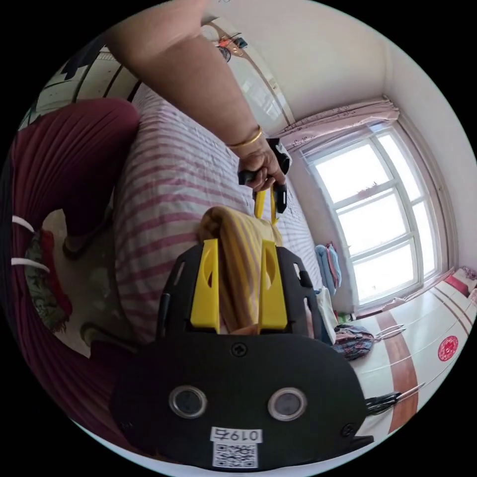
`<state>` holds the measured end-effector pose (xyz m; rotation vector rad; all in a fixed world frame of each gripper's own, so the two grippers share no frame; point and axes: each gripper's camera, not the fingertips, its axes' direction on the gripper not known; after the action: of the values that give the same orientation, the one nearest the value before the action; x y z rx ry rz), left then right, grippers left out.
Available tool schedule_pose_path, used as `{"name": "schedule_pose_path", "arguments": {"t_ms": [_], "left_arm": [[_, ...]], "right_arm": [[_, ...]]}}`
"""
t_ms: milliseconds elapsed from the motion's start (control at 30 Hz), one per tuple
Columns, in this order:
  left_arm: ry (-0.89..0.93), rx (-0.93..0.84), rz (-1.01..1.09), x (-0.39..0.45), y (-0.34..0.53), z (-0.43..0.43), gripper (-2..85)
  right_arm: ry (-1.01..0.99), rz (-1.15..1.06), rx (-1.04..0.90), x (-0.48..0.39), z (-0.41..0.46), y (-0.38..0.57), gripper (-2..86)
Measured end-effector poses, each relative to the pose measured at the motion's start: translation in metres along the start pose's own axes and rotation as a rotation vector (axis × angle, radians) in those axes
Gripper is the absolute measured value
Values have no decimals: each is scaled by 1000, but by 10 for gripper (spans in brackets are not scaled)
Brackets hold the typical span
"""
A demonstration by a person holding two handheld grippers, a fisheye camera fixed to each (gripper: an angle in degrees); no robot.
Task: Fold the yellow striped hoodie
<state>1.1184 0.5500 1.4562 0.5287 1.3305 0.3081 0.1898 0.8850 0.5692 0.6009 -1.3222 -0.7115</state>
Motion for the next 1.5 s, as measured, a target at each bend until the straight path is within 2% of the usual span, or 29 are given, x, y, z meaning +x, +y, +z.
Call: {"name": "schedule_pose_path", "arguments": {"t_ms": [267,500,600,700,767,1000,1100,1367,1500], "left_arm": [[39,-60,-43,-27,-55,14,94],[33,-78,-42,-44,-83,15,74],[37,-83,-36,-50,-90,16,52],[34,-70,-19,-52,-95,13,34],[31,-57,-2,-50,-97,9,27],[30,-56,44,-51,-99,6,18],[-2,-74,53,-52,-100,9,17],[48,-78,77,-56,-84,6,26],[90,-23,110,-49,-67,-19,27]], "right_arm": [[169,-216,-53,-92,-1,-50,107],[215,-294,-85,-124,11,-77,111],[230,-327,-100,-135,14,-83,80],[209,-279,-96,-132,6,-84,38],[163,-149,-58,-111,-8,-86,15],[113,-15,3,-89,-15,-74,-3],[21,108,9,-67,-6,-68,2],[137,92,-29,-54,16,-41,75],[105,86,-22,-26,11,-16,102]]}}
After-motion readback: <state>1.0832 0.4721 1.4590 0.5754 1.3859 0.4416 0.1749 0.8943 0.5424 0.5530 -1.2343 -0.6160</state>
